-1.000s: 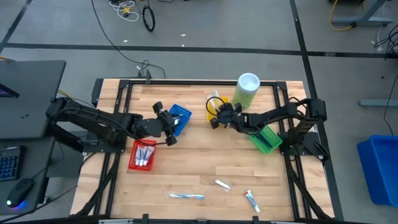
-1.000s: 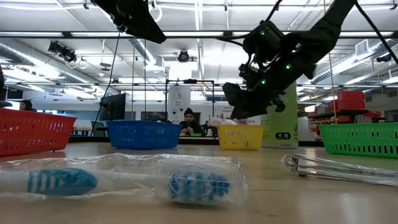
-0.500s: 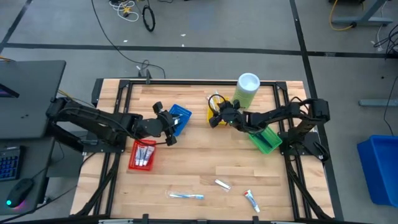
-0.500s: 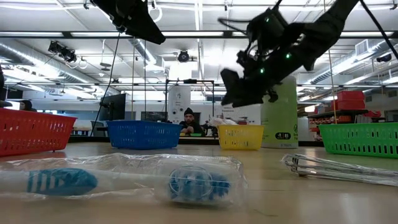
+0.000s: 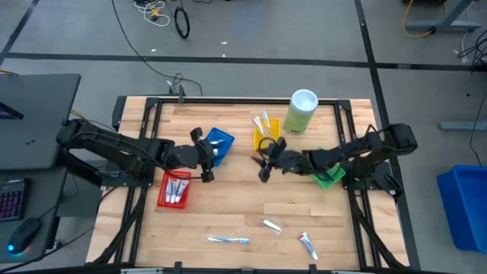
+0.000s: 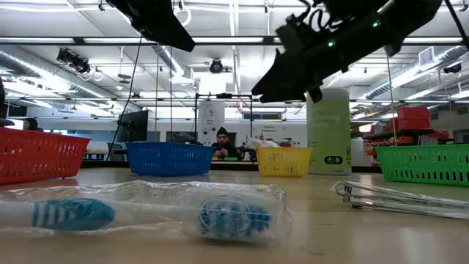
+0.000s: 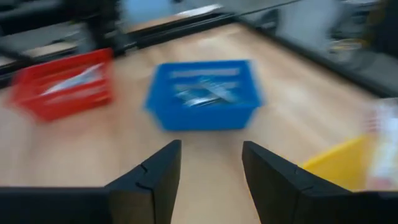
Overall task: Pick & Place Travel size toiletries
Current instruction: Put the white toothpaste into the red basket
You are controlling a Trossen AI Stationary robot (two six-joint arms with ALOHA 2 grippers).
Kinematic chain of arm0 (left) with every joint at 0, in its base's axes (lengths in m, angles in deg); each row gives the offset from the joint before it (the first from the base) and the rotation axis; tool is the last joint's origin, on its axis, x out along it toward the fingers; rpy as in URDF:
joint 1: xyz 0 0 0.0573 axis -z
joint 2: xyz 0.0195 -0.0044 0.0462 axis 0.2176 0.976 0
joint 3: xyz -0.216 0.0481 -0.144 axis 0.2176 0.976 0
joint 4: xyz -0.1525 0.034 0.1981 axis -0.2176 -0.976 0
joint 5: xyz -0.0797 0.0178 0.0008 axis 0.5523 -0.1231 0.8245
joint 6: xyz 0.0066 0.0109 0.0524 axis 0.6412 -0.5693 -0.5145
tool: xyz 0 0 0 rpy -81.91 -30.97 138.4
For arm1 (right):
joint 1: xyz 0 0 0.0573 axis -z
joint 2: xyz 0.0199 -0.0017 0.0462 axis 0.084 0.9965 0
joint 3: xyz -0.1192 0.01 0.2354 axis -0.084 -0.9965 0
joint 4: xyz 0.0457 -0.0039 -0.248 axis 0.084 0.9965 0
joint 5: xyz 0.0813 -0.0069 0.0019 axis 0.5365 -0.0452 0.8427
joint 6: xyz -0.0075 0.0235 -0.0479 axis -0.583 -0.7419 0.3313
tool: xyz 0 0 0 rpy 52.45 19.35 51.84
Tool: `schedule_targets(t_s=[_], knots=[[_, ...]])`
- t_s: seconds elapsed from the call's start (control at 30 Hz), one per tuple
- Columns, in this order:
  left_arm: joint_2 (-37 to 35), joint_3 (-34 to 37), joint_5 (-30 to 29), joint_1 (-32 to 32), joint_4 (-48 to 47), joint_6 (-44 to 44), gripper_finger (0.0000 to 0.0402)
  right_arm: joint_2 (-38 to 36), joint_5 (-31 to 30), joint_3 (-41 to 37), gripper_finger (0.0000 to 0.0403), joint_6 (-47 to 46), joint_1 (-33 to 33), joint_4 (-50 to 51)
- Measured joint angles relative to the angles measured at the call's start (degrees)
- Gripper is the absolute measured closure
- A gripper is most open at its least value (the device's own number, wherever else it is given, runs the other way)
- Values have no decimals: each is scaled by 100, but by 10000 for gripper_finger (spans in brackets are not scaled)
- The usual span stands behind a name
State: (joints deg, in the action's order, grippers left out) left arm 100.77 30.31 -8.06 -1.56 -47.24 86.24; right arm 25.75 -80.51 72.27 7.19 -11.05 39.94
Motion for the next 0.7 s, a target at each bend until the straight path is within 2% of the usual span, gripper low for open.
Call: schedule_targets(t_s=[0.27,0.4,0.7], knots=[[0,-1,-2,-2,22,-1,246,0,1396,2,220,-36,-620,440],[0,-1,-3,-2,24,-1,246,4,1956,2,215,-358,-844,693],[0,-3,-5,-2,73,18,246,7,2166,2,230,-842,-1282,940]])
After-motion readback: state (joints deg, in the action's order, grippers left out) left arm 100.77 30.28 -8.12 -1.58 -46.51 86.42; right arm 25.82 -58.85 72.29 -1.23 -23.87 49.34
